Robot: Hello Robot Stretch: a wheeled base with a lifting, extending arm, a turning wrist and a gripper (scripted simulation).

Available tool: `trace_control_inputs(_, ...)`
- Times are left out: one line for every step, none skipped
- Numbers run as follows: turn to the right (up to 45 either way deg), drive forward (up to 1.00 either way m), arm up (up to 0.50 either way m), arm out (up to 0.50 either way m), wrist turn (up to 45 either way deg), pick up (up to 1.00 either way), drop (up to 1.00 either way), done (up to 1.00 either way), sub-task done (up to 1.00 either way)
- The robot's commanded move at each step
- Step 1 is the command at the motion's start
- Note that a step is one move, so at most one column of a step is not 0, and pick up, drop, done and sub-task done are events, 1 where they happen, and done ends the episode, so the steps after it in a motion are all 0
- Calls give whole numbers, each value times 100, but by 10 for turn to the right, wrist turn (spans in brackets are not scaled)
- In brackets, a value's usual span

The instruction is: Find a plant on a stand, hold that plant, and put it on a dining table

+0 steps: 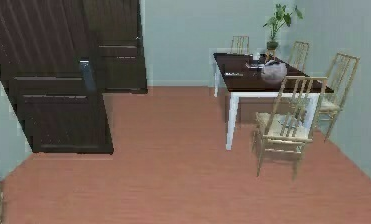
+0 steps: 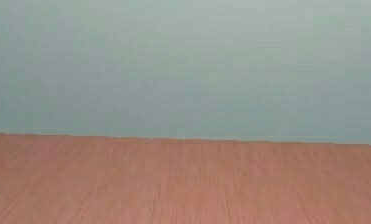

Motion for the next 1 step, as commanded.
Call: trace_control_inputs(0,65,0,0,0,0,0,0,0)
